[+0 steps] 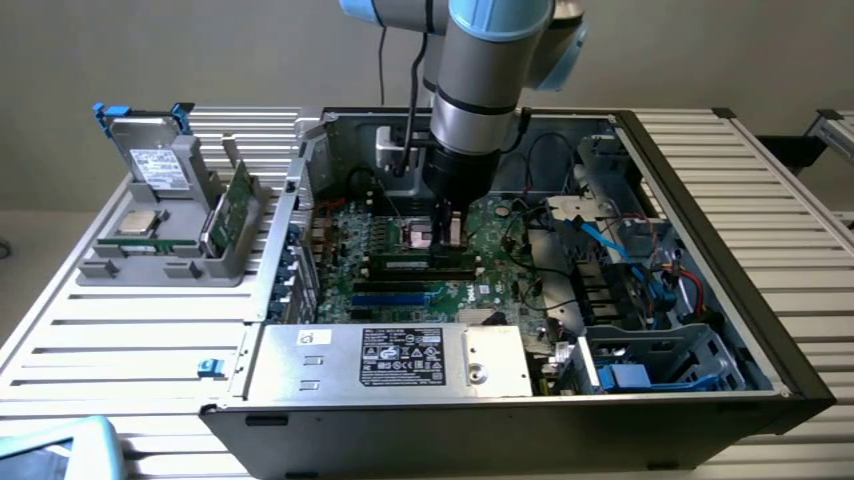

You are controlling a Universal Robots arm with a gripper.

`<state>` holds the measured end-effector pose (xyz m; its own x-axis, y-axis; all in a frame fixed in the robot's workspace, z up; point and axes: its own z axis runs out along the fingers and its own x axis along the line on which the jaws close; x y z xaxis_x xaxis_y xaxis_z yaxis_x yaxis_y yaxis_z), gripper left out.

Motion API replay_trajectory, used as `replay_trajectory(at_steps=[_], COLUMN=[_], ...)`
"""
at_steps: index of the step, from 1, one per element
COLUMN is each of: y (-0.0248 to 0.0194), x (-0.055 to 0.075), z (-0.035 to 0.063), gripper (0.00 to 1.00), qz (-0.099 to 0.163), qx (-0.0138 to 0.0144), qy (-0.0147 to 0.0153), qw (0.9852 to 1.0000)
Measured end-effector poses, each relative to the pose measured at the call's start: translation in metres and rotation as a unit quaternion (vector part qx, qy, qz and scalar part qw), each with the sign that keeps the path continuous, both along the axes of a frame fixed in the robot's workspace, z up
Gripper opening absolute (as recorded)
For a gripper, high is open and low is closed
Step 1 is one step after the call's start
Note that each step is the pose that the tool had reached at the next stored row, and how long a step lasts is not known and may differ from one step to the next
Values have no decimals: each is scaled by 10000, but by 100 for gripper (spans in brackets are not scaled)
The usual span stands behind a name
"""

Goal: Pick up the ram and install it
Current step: 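Insert the ram into the slot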

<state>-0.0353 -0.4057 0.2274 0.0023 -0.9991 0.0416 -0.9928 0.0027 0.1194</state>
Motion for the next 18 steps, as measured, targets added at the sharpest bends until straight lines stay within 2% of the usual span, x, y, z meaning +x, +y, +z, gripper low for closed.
replay_trajectory(at_steps=[18], y=[2], x=[0], z=[0], gripper=[15], qz=[-4], qx=[0], qy=[0], qw=[10000])
